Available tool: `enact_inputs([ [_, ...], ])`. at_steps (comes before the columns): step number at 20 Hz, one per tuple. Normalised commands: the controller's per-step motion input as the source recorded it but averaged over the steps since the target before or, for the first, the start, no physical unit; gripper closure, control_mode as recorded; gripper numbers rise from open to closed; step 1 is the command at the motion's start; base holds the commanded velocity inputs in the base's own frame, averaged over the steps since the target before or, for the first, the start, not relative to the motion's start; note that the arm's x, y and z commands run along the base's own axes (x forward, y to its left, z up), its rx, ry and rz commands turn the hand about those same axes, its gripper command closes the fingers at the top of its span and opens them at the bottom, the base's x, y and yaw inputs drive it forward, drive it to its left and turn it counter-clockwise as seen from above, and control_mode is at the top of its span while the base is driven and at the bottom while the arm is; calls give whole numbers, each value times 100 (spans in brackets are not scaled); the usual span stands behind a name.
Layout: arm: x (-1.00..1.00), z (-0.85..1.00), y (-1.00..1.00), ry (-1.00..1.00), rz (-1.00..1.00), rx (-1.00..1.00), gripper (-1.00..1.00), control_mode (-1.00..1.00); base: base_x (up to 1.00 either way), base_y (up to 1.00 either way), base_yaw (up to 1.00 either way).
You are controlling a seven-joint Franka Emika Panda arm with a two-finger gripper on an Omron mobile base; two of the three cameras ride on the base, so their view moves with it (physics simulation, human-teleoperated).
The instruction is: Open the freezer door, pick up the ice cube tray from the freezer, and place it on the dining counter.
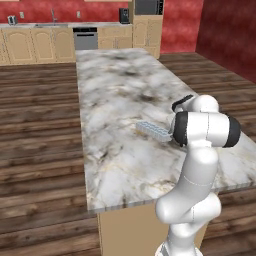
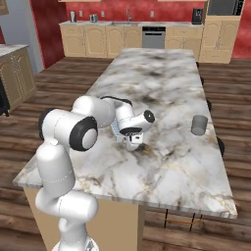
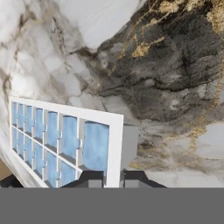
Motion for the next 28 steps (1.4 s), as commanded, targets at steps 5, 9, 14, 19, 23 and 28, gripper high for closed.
enact_inputs([
  [5, 0, 0, 0, 0, 0, 0, 100, -100, 0, 0, 0],
  [9, 0, 0, 0, 0, 0, 0, -100, -100, 0, 0, 0],
  [14, 0, 0, 0, 0, 0, 0, -100, -100, 0, 0, 0],
  [19, 0, 0, 0, 0, 0, 0, -100, -100, 0, 0, 0],
  [23, 0, 0, 0, 0, 0, 0, -100, -100, 0, 0, 0],
  [28, 0, 51, 0, 2, 0, -4, -100, -100, 0, 0, 0],
])
